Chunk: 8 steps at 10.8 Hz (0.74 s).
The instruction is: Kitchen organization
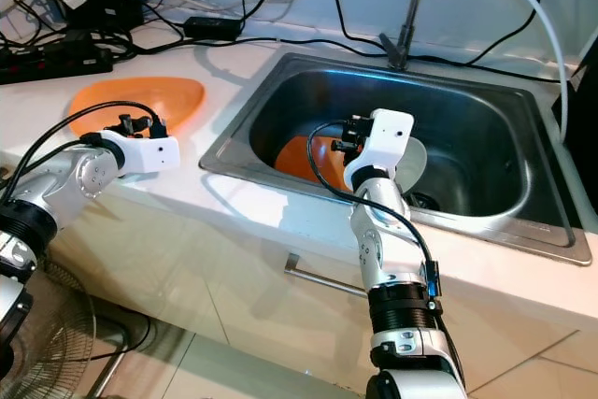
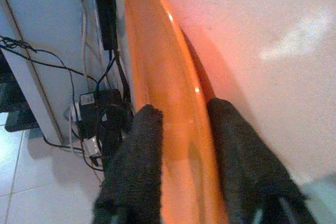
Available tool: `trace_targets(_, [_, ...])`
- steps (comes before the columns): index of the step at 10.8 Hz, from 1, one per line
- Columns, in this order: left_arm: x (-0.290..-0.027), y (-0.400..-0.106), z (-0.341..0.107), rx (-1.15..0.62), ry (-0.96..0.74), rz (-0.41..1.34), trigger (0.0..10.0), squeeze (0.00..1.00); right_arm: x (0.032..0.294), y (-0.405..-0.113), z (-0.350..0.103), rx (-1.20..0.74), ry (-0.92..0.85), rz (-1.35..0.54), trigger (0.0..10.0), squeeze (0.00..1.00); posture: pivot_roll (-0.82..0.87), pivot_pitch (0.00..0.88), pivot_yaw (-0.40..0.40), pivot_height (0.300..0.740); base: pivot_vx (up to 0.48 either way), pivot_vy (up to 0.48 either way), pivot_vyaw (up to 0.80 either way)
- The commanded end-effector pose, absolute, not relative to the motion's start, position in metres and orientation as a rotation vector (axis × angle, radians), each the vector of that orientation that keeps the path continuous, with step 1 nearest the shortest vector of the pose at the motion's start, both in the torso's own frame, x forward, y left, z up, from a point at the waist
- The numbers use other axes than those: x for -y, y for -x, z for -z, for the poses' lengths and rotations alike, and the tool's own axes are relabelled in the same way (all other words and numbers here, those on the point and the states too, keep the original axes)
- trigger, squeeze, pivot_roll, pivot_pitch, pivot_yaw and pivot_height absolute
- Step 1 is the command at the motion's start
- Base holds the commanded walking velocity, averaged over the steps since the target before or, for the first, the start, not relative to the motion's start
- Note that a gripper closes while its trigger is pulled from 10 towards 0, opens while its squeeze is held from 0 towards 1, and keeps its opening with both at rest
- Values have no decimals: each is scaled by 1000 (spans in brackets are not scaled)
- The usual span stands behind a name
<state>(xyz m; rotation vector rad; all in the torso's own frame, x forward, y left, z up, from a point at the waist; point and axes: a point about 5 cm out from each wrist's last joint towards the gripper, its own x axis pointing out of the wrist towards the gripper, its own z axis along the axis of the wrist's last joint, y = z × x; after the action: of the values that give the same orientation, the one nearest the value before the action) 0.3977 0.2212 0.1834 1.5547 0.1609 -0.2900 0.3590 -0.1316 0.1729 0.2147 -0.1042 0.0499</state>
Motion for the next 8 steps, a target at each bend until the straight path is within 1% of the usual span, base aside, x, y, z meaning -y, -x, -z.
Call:
trace_targets(1, [-227,-393,-170,-238,-1561,323,0,0,129,-359,-181,125,-220,-64,10000,0,132,74,30,740,0,0,0])
trace_targets(4, [-234,-392,-167,-282,-1563,308,0,0,129,-360,-181,123,-223,-66,10000,0,129,70,36,740,0,0,0])
trace_targets(8, [-231,-393,-168,-271,-1564,307,0,0,128,-362,-182,130,-223,-66,10000,0,131,51,41,740,0,0,0])
